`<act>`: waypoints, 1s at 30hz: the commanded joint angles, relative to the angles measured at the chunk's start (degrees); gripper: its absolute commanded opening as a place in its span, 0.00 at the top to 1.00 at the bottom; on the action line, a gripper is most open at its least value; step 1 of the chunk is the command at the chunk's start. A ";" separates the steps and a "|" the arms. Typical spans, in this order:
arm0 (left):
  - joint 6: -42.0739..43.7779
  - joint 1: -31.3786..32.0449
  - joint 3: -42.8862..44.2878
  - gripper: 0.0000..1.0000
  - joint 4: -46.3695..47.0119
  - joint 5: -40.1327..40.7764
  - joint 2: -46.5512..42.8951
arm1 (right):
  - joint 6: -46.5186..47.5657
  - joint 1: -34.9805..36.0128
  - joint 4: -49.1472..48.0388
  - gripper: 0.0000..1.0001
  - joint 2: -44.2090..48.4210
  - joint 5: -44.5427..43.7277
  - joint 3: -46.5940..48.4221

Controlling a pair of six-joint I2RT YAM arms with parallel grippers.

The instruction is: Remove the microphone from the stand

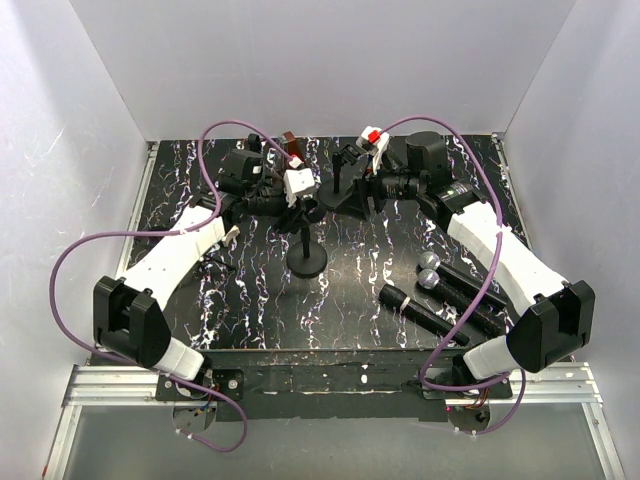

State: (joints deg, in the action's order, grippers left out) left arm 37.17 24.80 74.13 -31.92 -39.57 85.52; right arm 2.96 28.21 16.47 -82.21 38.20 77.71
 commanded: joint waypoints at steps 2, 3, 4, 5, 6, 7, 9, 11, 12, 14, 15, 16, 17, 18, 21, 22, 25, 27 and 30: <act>-5.43 1.13 1.00 0.85 -12.10 6.27 5.80 | -1.11 0.01 -2.23 0.32 0.92 0.83 0.16; -6.40 1.13 2.85 0.66 -12.63 5.91 6.06 | -1.29 0.01 -1.97 0.32 1.18 -0.39 0.51; -7.45 1.13 4.08 0.54 -12.55 5.39 5.63 | -1.29 0.01 -1.71 0.31 1.44 -1.45 1.03; -8.16 1.13 5.05 0.41 -11.68 4.86 4.67 | -1.20 -0.17 -1.36 0.30 1.79 -3.02 1.47; -8.95 1.13 5.32 0.28 -10.19 4.42 3.53 | -1.29 -0.43 -1.09 0.29 1.97 -4.34 1.83; -10.00 1.13 5.41 0.21 -8.96 4.24 2.65 | -1.81 -0.61 -0.74 0.27 2.41 -6.18 2.26; -11.84 1.13 6.72 0.02 -7.98 3.98 1.76 | -4.35 -1.22 0.22 0.23 2.59 -10.84 3.40; -13.52 1.13 10.14 0.02 -8.68 4.24 1.67 | -8.30 -2.01 2.94 0.19 2.06 -16.11 5.51; -14.22 1.13 11.38 0.02 -9.21 4.76 1.41 | -10.32 -2.80 5.39 0.18 1.45 -18.14 8.04; -15.01 1.22 13.58 0.02 -9.48 6.16 0.80 | -12.18 -4.64 9.18 0.16 0.04 -18.50 11.48; -15.28 1.13 14.54 0.02 -9.30 7.39 0.36 | -12.89 -5.09 10.33 0.15 -0.22 -20.16 12.63; -15.81 1.13 15.34 0.02 -8.95 8.54 0.01 | -13.15 -5.35 11.21 0.15 -0.49 -22.44 13.86; -16.25 1.13 16.30 0.02 -8.43 10.20 -0.35 | -13.07 -5.44 12.61 0.14 -0.66 -26.12 15.52; -17.03 1.13 16.83 0.02 -7.81 12.13 -0.87 | -12.98 -5.44 13.75 0.14 -1.28 -29.90 17.54; -21.59 0.43 18.59 0.02 -5.96 21.35 -1.67 | -13.77 -5.44 18.76 0.12 -4.00 -42.98 24.57; -24.48 -0.27 19.21 0.02 -5.78 24.60 -1.67 | -14.03 -5.62 20.78 0.11 -4.96 -46.25 27.29; -31.87 -2.55 19.92 0.02 -3.69 34.88 -3.15 | -14.65 -5.62 25.62 0.09 -7.69 -54.26 34.06; -35.39 -3.96 18.87 0.02 -0.88 42.35 -5.26 | -14.65 -5.62 26.51 0.09 -8.05 -56.99 35.75; -36.73 -6.16 16.58 0.02 3.17 47.90 -7.90 | -14.04 -5.71 24.67 0.09 -6.47 -57.27 34.44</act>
State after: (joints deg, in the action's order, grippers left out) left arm 7.09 21.32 92.01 -35.18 -6.22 83.66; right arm -10.59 22.55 39.18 -89.89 -11.20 110.78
